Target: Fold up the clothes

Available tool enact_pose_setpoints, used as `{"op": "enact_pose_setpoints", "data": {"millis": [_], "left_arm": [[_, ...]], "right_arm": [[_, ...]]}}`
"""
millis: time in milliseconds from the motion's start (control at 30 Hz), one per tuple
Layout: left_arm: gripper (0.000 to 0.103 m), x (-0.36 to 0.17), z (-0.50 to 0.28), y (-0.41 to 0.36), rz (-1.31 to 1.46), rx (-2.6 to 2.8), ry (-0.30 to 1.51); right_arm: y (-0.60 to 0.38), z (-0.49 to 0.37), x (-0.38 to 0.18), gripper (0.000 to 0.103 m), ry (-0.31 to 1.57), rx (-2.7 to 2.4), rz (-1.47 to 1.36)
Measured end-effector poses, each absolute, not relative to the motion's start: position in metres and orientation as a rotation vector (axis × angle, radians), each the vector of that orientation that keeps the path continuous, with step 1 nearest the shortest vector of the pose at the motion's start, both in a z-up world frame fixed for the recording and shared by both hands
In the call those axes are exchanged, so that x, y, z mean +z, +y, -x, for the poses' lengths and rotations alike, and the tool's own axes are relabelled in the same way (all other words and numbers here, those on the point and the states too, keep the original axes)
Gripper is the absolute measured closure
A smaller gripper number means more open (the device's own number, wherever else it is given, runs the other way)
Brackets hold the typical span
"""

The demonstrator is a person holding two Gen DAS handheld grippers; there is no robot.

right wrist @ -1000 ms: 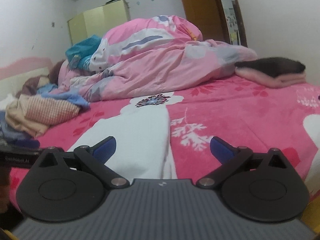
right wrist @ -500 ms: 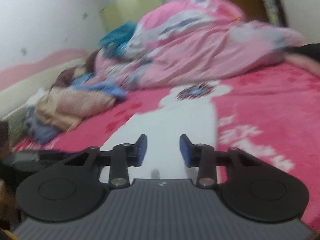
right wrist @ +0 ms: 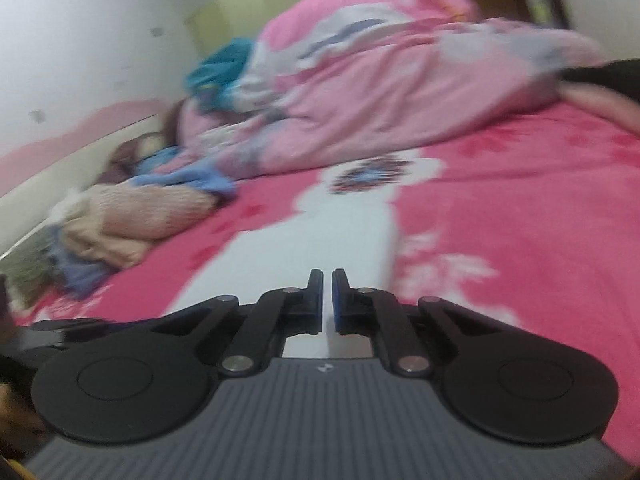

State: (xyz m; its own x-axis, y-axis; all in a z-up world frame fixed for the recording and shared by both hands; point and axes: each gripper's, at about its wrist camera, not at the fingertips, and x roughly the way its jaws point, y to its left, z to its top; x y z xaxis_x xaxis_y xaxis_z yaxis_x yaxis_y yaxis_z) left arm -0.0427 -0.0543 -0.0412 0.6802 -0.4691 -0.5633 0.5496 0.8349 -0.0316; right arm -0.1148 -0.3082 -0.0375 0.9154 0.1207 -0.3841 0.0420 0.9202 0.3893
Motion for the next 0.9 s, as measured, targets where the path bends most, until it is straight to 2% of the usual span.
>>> {"op": "enact_pose_setpoints", "data": {"millis": [200,367,567,667,700,800,900], "left_arm": [[0.07,-0.029,0.031,-0.049,-0.121,-0.573,0.571],[0.07,-0.018,-0.025,-0.061,-0.075,-0.617,0.615],[0.07,-0.039,-0.103,-0.093,-0.044,-0.631,0.666],[0.07,-0.053,-0.123,-0.089,-0.001,-0.596,0.701],[0.073,-0.052,-0.125,-0.084,0.029,-0.594,0.705],[0.071,-0.045,-0.118,-0.073,0.05,-0.577,0.695],[0.071,-0.036,-0.105,-0.064,0.045,-0.583,0.688]], "right_arm": [[-0.33,0.074,-0.061,0.1,0.514,-0.006,-0.405],[-0.35,0.076,-0.05,0.098,0.45,0.006,-0.46],[-0.359,0.014,-0.053,0.096,0.53,0.178,-0.464],[-0.391,-0.007,-0.072,0.103,0.546,0.055,-0.564],[-0.402,-0.01,-0.077,0.099,0.539,-0.002,-0.6],[-0.427,0.019,-0.071,0.097,0.475,-0.182,-0.676],[-0.432,0.07,-0.063,0.097,0.374,-0.132,-0.789]]}}
